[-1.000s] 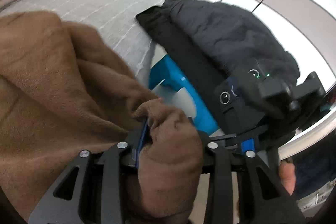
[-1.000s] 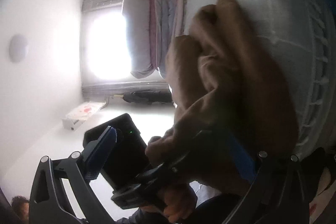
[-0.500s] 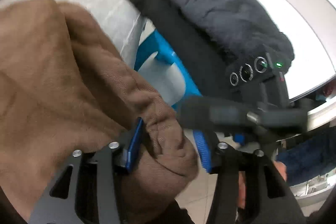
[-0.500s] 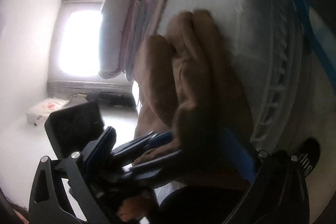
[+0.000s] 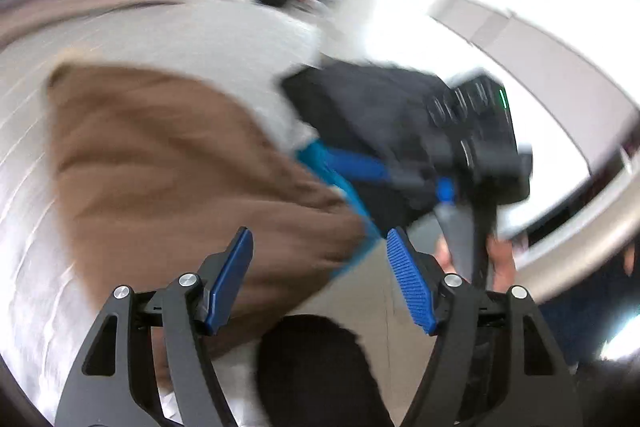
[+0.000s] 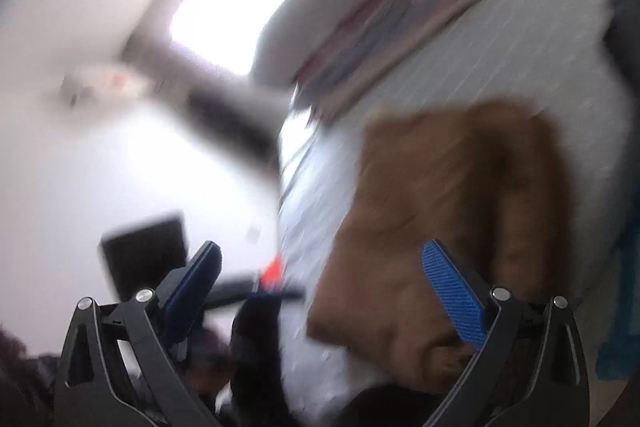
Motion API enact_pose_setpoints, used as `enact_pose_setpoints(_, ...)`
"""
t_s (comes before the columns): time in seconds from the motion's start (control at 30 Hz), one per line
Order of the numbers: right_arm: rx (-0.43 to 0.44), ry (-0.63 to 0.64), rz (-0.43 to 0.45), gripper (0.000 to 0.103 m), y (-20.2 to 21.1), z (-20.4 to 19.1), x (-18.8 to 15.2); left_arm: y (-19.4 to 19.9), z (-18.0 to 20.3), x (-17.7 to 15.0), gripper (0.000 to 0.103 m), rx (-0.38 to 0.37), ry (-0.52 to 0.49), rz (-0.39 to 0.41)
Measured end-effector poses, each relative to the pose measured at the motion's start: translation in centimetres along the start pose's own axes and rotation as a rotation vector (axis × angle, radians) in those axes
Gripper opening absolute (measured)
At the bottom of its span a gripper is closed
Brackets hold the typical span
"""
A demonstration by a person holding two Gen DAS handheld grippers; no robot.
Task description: Fold large clothes
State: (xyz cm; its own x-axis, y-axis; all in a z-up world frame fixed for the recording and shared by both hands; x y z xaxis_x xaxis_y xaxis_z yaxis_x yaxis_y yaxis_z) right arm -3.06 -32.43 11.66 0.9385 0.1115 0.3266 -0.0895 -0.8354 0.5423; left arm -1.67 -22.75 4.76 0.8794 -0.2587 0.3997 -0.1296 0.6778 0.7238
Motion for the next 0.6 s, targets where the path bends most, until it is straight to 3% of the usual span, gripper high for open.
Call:
enact_pose_setpoints(0.13,-0.297,-0.201,-0.149,0.096,-4.7,10.7,-3.9,2.6,-9.0,-2.2,0.067,0.088,0.24,0.071)
enact_pose_setpoints(0.2,-0.252,-0.208,-0.176,0.095,-6.7,13.4,-5.9,2.3,-13.0,-3.6,0.067,0.104,0.36,0.06)
enact_pose_setpoints(0.3,-0.239,-0.212,-0.12,0.095,-4.7,12.3,-6.7,0.5,-16.9,-5.2,0.067,0.098,0.474,0.021)
enact_pose_setpoints(0.47,-0.283,-0.122,0.058,0.096,0.8,8.5,-5.2,-2.0,-18.7,-5.4,0.072,-0.009,0.528,-0.007)
enact_pose_setpoints(0.53,-0.356,-0.153,0.05,0.096,1.8,9.5,-5.2,-2.7,-19.3,-5.5,0.075,-0.037,0.549,-0.005)
enact_pose_setpoints(0.6,-0.35,-0.227,-0.004,0.096,1.5,11.6,-5.7,-3.2,-19.9,-5.6,0.075,-0.044,0.555,-0.005)
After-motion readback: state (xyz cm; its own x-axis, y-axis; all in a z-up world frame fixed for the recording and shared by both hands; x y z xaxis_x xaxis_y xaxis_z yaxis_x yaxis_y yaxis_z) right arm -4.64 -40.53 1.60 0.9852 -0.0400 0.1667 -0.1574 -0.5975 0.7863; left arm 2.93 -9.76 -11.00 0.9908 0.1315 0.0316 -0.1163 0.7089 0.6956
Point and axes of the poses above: each gripper's, at about its wrist camera, not at the fingertips, and y roughly against the way its jaws point, z to its right, x to its top, the point moved 7 cm from there along -y, roughly the way its jaws point, and after that the axes turned 14 degrees about -z, right-handed, at the moved point
